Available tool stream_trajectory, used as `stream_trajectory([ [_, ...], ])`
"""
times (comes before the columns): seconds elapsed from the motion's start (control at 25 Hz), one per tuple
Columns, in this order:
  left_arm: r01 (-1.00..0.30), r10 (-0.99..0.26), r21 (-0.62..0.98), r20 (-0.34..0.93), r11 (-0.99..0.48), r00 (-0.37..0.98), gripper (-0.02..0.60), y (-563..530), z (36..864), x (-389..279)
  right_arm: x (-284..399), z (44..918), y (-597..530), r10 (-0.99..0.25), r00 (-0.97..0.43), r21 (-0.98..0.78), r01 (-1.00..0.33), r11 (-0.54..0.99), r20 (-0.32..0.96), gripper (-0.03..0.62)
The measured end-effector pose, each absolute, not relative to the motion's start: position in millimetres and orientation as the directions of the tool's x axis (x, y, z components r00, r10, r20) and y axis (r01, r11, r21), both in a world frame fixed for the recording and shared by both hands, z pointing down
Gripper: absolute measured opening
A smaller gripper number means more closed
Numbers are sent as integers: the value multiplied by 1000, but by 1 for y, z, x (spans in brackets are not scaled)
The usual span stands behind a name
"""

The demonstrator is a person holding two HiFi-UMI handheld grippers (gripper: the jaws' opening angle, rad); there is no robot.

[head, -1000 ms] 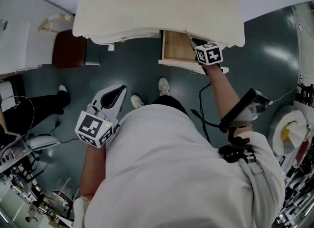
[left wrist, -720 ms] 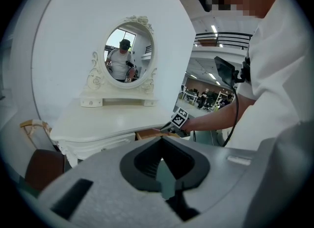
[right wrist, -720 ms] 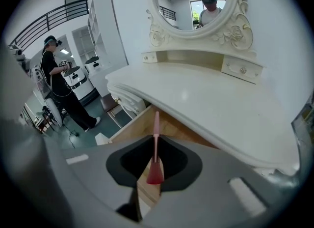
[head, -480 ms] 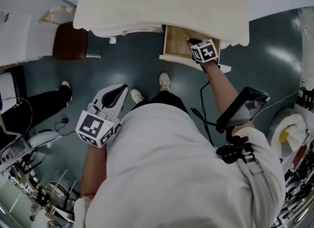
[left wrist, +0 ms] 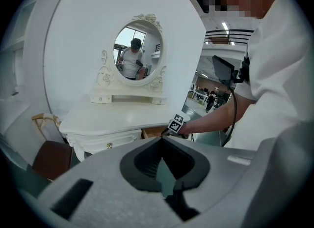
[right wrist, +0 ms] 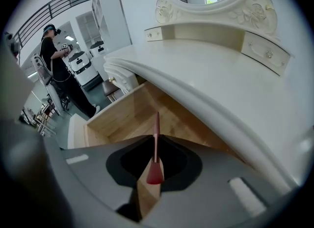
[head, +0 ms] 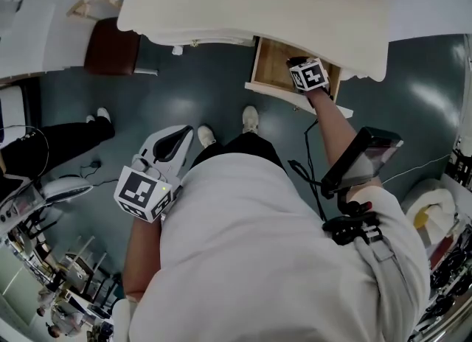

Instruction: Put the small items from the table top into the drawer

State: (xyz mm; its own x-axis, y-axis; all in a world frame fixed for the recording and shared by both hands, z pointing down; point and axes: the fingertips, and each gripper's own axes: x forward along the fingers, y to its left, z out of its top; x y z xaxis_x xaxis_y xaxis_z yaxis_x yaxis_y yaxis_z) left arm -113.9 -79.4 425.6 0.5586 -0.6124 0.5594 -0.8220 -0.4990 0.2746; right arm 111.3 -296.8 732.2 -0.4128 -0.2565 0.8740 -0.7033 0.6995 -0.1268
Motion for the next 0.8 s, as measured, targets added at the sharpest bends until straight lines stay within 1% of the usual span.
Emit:
stream_trajectory([
  [0.44, -840, -600, 279, 598, -465, 531, 2, -102, 436, -104, 114, 773, -314, -181, -383, -128, -656, 744, 906, 44],
  [0.8, -842, -593, 282, 608, -461, 528, 3, -108, 432, -105, 106, 778, -310, -147, -377, -135, -626, 768, 914, 46],
])
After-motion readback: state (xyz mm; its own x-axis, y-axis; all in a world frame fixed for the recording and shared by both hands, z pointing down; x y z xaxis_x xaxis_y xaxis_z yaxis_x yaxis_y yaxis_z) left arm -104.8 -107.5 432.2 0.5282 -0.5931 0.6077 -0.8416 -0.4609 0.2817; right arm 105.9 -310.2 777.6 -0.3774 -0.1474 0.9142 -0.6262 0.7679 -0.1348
